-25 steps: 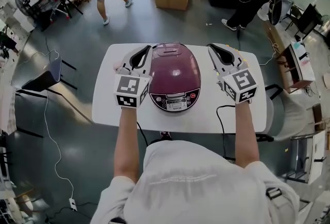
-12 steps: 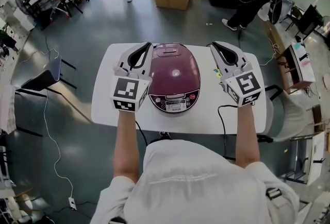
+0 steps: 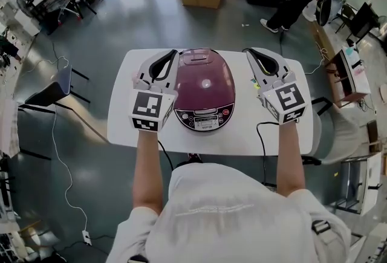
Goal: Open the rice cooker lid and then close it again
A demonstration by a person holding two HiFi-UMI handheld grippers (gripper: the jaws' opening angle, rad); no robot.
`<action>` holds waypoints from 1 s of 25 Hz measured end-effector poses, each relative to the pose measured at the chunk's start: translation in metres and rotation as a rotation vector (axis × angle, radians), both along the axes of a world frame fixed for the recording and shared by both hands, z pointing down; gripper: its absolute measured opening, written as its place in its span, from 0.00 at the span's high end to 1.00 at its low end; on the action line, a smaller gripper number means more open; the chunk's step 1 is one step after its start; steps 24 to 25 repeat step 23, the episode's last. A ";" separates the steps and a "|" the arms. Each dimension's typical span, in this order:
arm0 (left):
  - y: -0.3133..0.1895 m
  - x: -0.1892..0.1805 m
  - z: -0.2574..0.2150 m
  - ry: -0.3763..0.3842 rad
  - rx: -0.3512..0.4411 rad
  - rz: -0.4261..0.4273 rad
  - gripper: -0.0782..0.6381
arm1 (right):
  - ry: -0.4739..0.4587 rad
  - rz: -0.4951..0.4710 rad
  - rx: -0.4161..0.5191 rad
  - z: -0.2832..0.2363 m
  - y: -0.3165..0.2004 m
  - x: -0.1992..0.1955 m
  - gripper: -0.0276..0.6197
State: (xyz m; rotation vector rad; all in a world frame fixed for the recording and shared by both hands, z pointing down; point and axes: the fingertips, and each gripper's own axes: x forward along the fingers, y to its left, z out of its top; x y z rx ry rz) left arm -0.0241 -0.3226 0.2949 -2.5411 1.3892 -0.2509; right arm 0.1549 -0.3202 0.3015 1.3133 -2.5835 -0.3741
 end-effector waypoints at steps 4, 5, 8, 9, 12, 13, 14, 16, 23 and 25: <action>-0.001 -0.002 0.004 0.002 -0.005 -0.003 0.87 | -0.002 -0.004 -0.004 0.002 -0.001 -0.001 0.92; -0.001 -0.002 0.005 0.002 -0.007 -0.003 0.87 | -0.005 -0.006 -0.006 0.003 -0.001 -0.002 0.92; 0.000 -0.003 0.007 -0.001 -0.013 -0.001 0.87 | -0.003 -0.006 -0.015 0.006 -0.002 -0.003 0.92; 0.000 -0.003 0.008 -0.003 -0.016 0.000 0.87 | 0.000 -0.007 -0.017 0.007 -0.002 -0.003 0.92; 0.000 -0.004 0.010 0.000 -0.021 0.000 0.87 | 0.007 -0.008 -0.021 0.008 -0.002 -0.005 0.92; 0.000 -0.004 0.010 0.002 -0.022 0.000 0.87 | 0.008 -0.009 -0.022 0.008 -0.003 -0.005 0.92; -0.001 -0.004 0.011 0.002 -0.024 0.001 0.87 | 0.009 -0.010 -0.023 0.009 -0.003 -0.005 0.92; -0.001 -0.004 0.012 0.003 -0.026 0.002 0.87 | 0.008 -0.010 -0.025 0.010 -0.003 -0.005 0.92; -0.003 -0.002 0.014 -0.006 -0.040 0.010 0.87 | 0.000 -0.004 -0.033 0.010 -0.005 -0.003 0.92; -0.003 -0.002 0.014 -0.006 -0.040 0.010 0.87 | 0.000 -0.004 -0.033 0.010 -0.005 -0.003 0.92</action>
